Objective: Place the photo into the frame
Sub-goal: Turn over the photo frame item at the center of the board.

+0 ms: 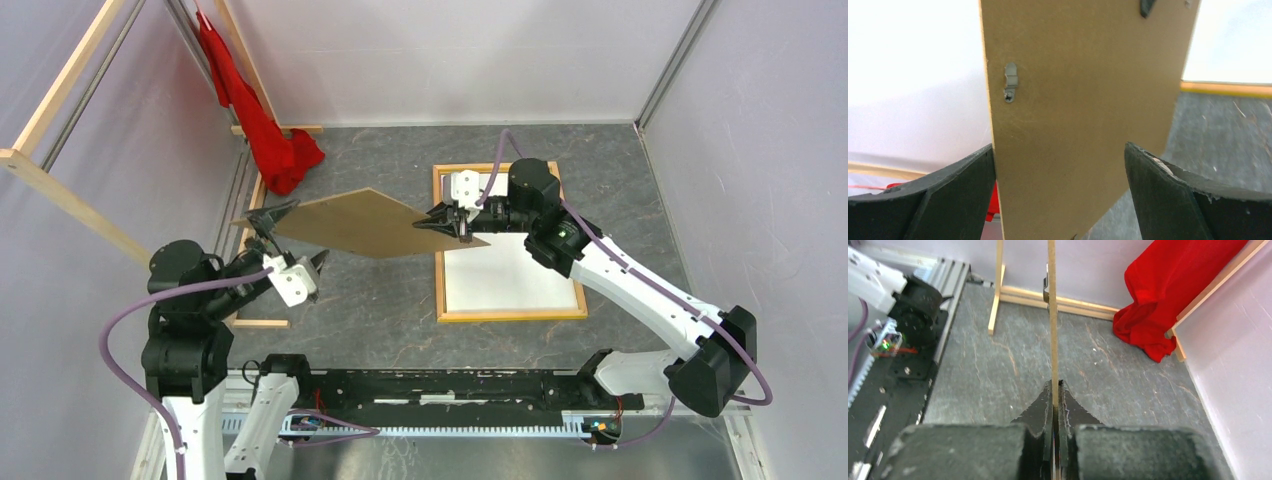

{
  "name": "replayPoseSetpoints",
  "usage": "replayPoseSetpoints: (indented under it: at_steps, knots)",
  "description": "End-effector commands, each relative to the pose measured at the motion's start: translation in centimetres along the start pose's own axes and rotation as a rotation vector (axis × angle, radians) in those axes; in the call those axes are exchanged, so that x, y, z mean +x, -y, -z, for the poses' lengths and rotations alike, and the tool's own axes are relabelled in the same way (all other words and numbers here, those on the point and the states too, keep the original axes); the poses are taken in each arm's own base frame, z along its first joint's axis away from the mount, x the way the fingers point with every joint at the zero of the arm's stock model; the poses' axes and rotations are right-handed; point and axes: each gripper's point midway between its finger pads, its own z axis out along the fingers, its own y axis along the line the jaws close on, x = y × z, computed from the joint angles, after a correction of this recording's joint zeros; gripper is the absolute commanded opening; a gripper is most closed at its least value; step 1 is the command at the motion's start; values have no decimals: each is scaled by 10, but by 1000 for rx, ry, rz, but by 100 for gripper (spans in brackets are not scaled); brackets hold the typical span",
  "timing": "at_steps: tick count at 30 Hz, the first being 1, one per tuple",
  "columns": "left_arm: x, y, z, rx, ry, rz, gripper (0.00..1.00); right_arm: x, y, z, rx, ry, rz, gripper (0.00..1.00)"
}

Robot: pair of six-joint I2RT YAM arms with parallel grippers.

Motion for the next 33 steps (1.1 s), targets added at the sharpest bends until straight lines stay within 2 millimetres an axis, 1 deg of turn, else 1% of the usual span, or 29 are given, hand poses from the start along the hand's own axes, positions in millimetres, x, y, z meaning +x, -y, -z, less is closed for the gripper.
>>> replayPoseSetpoints:
  at_steps: [1,6,7,10,15,18,20,23,25,28,30,31,33]
  knots:
    - [-15,-43,-4,-155,53,103,100,-72,28,6,116,207,13,0]
    - [-14,-71,-10,-238,54,217,100,-72,48,-2,161,209,-145,0]
    - [-14,-77,-11,-253,49,243,100,-74,52,-2,161,216,-195,0]
    - [-12,-87,-17,-258,35,320,100,-71,66,0,183,227,-308,0]
    - [-10,-92,-23,-245,32,354,100,-76,88,14,215,305,-450,0]
    - [-2,-93,-24,-257,1,372,100,-78,102,19,238,310,-537,0]
    - [4,-93,-25,-263,-17,380,100,-74,110,18,252,284,-588,0]
    - [6,-93,-26,-267,-21,401,100,-54,126,21,305,225,-692,0]
    - [11,-91,-28,-259,-41,429,100,-40,135,30,342,213,-769,0]
    - [33,-81,-37,-213,-125,489,100,-17,151,56,411,229,-939,0]
    - [51,-71,-43,-164,-200,542,100,-6,159,76,441,246,-1021,0]
    - [61,-62,-46,-130,-238,574,100,-2,163,87,467,248,-1035,0]
    - [78,-46,-51,-79,-299,626,100,13,168,112,540,240,-1070,0]
